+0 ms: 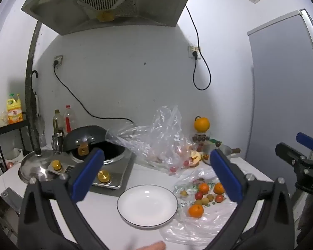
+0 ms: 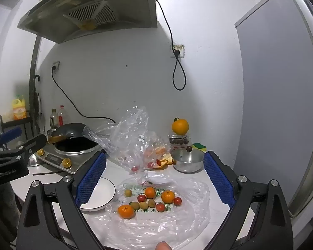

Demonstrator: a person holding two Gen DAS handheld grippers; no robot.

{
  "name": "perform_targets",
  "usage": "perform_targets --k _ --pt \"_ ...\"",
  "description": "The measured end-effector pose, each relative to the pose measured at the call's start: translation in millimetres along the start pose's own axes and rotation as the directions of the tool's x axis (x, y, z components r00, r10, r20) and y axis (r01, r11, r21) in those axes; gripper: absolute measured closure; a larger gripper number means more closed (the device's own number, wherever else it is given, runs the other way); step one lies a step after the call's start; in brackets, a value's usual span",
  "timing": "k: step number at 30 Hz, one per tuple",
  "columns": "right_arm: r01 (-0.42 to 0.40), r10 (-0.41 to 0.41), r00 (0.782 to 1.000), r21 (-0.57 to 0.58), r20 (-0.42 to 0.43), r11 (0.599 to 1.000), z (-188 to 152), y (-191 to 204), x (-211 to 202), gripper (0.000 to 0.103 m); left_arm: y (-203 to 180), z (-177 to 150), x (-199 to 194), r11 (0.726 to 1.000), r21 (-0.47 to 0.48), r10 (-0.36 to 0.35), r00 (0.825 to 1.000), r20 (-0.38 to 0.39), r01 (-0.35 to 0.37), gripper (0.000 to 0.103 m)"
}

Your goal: Organize fruits

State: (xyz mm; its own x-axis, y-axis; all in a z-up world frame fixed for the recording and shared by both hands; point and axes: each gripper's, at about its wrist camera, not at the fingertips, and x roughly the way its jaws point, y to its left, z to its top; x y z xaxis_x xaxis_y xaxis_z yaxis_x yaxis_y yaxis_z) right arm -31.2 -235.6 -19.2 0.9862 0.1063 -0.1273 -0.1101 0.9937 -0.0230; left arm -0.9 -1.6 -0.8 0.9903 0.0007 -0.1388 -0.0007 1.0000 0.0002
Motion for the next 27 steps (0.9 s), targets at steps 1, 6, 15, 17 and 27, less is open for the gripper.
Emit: perform_targets --k 1,6,15,17,27 --pt "-0.001 0.001 1.000 0.002 0.003 1.000 0.5 0.2 -0.7 0.007 -1.5 -0.8 0.1 1.000 0.003 0.002 1.000 -0.001 -0.002 0.000" --pt "-0.015 0.015 1.000 0.010 -0.019 1.000 -0.4 1.7 2.0 0.007 4.9 1.5 3.0 1.000 -0.025 -0.010 1.000 0.000 0.010 0.000" --pt "-0.034 0.034 0.998 0.000 -0.052 0.999 -2.6 8.9 15.3 0.007 6.4 2.9 -7.7 1.000 -0.013 -0.004 1.000 0.024 0.004 0.000" --pt "-0.038 0.038 0.998 0.002 -0.054 0.999 -0.1 6.8 12.9 0.007 6.1 2.2 -8.4 1.000 -0.015 -0.001 1.000 0.026 0.002 0.000" --pt "-0.047 0.048 0.997 0.007 -0.067 0.999 -4.6 7.0 16.2 0.007 7.9 0.1 -5.6 1.000 -0.025 0.015 1.000 0.021 -0.014 0.000"
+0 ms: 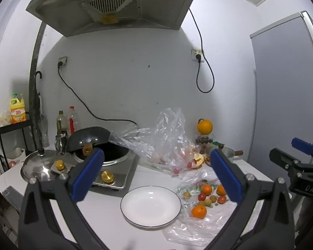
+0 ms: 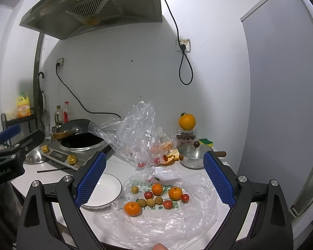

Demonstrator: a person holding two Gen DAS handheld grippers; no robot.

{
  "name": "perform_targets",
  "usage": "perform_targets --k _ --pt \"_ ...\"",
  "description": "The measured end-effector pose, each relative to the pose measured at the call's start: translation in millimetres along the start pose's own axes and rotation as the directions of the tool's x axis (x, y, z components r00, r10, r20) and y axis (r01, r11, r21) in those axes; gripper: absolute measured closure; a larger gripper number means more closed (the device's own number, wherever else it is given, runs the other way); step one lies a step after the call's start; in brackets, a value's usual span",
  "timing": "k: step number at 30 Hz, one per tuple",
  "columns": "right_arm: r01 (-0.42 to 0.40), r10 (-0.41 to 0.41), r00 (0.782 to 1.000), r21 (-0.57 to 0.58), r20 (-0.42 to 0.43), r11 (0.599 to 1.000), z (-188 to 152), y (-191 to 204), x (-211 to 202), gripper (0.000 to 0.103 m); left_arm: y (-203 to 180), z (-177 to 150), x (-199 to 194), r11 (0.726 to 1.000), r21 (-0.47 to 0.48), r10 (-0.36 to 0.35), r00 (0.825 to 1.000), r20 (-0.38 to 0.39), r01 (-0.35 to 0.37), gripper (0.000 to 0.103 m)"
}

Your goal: Organize fruits

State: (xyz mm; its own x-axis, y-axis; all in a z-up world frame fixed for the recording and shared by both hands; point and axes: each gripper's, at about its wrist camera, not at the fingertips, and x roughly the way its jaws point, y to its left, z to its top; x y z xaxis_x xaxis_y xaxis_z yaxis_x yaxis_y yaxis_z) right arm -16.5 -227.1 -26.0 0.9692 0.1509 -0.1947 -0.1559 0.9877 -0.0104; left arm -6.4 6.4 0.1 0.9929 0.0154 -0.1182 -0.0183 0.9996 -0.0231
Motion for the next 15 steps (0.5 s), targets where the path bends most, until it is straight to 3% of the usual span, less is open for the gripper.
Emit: perform_targets --k 15 --pt "-0.002 0.002 1.000 0.000 -0.002 1.000 3.5 1.1 -0.1 0.007 1.3 -3.1 -2.6 1.000 -0.010 -0.028 1.000 -0.003 0.028 0.000"
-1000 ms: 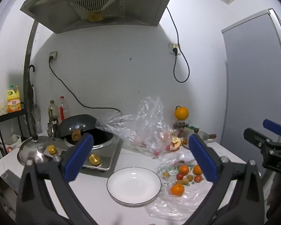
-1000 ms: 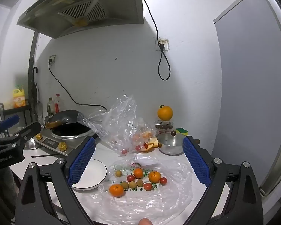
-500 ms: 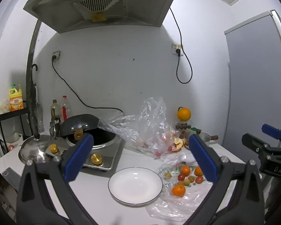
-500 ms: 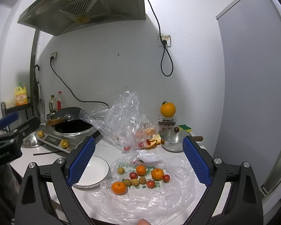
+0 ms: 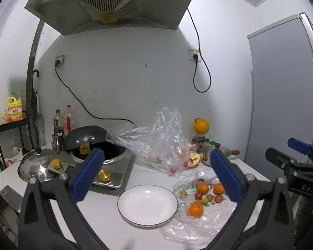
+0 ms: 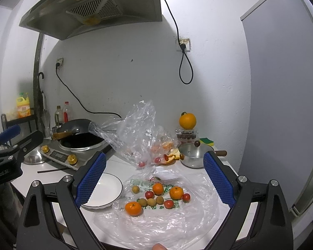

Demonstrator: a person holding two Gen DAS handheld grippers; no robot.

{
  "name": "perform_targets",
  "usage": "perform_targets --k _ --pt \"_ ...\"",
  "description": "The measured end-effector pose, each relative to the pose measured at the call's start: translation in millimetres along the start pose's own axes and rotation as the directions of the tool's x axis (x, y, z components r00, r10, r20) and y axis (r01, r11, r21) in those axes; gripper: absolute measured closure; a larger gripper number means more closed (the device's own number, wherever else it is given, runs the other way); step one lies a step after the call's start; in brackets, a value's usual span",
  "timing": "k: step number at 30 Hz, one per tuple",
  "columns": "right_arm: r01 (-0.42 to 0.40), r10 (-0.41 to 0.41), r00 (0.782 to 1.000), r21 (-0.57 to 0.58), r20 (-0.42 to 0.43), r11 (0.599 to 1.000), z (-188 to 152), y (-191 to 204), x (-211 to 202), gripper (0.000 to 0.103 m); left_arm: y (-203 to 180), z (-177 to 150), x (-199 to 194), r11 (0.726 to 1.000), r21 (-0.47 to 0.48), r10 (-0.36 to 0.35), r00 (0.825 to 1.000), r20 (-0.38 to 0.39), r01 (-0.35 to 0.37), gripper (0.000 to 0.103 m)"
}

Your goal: Organize fruits

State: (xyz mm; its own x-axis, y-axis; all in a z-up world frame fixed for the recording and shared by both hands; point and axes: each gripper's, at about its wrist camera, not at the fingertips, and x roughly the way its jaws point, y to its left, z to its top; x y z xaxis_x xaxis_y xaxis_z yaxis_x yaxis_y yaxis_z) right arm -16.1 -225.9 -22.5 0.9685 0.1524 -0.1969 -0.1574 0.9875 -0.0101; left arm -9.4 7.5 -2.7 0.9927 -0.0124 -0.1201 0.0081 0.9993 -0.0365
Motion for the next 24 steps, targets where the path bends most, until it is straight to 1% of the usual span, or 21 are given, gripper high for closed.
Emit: perform_targets --k 12,24 --pt "-0.002 0.002 1.000 0.000 0.005 1.000 -0.1 1.7 -2.9 0.007 2.3 0.2 0.6 1.000 -0.012 -0.009 1.000 -0.002 0.009 0.000" --pt "-0.005 0.005 1.000 0.003 0.003 1.000 0.1 2.5 -5.0 0.007 0.5 -0.8 0.3 1.000 -0.012 0.004 1.000 0.010 -0.004 0.000"
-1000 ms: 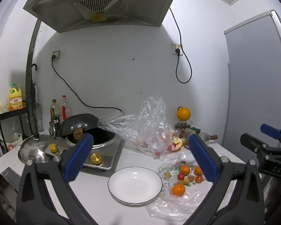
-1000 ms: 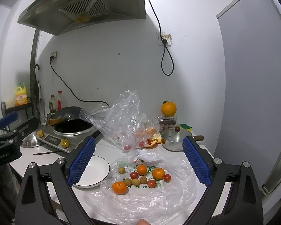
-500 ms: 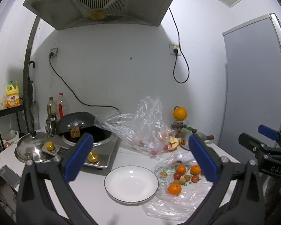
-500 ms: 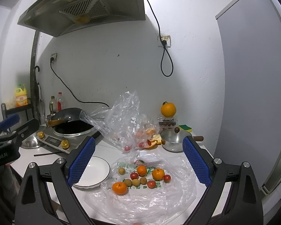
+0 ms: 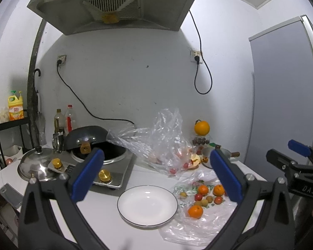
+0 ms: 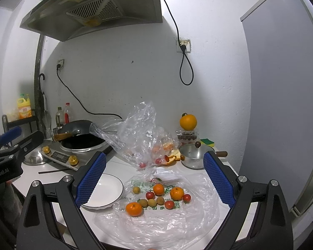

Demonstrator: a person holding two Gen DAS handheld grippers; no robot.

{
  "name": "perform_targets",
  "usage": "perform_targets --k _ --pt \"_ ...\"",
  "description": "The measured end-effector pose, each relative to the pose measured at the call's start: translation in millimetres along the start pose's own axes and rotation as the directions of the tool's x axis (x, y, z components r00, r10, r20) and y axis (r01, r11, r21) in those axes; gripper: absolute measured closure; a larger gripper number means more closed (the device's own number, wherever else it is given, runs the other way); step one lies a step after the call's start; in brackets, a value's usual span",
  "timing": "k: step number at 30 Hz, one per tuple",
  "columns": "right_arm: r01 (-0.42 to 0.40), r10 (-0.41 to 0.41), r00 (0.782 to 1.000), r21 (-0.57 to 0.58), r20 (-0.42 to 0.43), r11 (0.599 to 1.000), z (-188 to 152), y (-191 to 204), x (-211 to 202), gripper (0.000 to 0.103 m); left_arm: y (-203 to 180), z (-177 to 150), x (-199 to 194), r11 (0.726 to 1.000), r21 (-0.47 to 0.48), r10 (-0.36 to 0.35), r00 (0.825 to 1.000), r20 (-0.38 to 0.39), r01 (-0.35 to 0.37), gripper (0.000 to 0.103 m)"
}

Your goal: Organize fruits

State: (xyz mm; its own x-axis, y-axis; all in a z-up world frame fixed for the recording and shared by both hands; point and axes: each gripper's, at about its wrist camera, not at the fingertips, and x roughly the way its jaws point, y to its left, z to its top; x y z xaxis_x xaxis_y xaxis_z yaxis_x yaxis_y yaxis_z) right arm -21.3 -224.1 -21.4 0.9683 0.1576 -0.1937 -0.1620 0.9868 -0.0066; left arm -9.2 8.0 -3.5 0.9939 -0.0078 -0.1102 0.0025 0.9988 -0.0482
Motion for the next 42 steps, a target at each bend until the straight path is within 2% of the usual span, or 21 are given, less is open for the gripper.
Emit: perform_targets --k 34,42 --pt "-0.001 0.001 1.000 0.000 -0.004 1.000 0.6 1.1 -0.9 0.007 -0.7 -2.2 -2.8 1.000 0.001 -0.001 1.000 0.006 0.001 0.000" --pt "0.019 -0.019 1.000 -0.007 -0.021 1.000 -8.9 -5.2 6.5 0.007 -11.2 -7.9 13.7 1.000 0.015 -0.006 0.999 -0.036 0.007 0.000"
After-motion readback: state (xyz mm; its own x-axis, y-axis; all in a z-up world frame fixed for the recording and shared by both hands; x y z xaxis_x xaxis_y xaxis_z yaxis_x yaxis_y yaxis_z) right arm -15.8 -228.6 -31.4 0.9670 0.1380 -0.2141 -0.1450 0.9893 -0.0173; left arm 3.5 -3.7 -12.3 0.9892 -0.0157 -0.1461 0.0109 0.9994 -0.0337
